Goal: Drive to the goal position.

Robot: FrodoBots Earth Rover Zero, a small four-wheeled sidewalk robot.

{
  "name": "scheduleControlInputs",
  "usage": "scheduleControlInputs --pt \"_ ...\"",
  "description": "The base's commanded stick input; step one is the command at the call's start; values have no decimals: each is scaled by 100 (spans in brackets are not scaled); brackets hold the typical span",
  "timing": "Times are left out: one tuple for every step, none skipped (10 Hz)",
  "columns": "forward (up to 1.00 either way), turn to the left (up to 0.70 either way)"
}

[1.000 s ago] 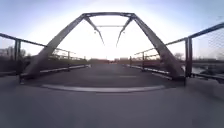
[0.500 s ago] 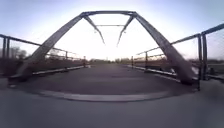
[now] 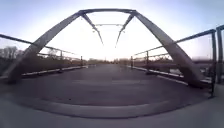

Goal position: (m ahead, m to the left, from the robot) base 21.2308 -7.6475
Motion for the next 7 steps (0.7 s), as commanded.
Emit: scheduleControlInputs --pt "100 1" --pt "100 1" --pt "100 1" --pt "100 1" --pt "100 1" --pt "100 1" --pt "100 1"
